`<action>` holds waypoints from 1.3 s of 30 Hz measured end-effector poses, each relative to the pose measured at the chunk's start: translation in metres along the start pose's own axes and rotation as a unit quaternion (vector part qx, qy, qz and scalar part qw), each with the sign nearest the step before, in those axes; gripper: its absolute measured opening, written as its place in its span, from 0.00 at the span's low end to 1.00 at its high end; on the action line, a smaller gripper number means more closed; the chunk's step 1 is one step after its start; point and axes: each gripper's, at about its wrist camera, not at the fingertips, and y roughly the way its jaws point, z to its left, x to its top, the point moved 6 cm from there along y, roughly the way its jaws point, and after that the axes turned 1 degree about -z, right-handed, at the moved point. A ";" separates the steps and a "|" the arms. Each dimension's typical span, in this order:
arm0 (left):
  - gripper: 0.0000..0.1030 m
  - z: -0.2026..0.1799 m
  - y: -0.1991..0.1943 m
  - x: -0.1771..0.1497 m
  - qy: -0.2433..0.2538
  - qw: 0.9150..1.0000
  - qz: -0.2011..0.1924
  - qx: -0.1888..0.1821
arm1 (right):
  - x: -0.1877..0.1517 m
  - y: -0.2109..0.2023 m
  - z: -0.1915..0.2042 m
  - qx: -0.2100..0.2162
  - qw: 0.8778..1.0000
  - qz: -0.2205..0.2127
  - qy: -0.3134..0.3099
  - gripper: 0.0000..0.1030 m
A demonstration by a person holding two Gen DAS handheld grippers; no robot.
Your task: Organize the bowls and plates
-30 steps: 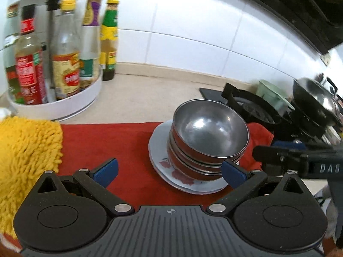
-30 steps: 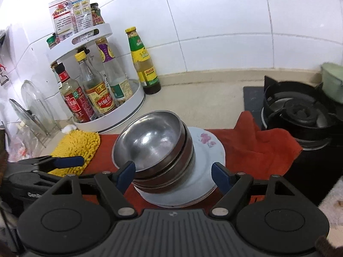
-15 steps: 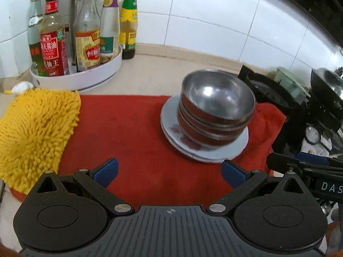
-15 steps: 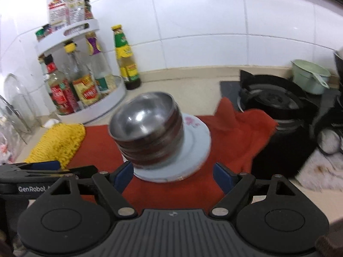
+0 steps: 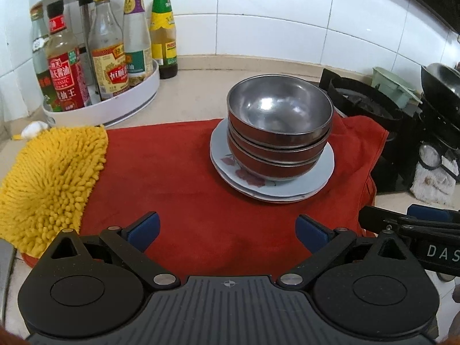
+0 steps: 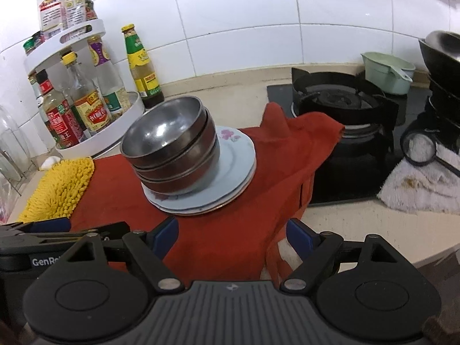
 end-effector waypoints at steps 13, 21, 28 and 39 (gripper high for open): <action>0.96 0.001 -0.002 0.001 0.003 1.000 -0.002 0.009 | -0.002 0.005 0.001 0.005 1.000 0.010 0.002 0.77; 0.96 -0.004 -0.010 0.001 0.027 0.999 -0.025 0.029 | -0.002 0.004 0.002 0.005 1.000 0.009 -0.004 0.77; 0.92 -0.006 -0.017 0.001 0.034 0.998 -0.042 0.020 | -0.001 -0.001 0.002 0.008 1.000 0.004 -0.009 0.77; 0.92 -0.003 -0.020 0.001 0.026 0.998 -0.050 0.015 | 0.002 -0.007 0.005 0.005 1.000 -0.003 -0.019 0.77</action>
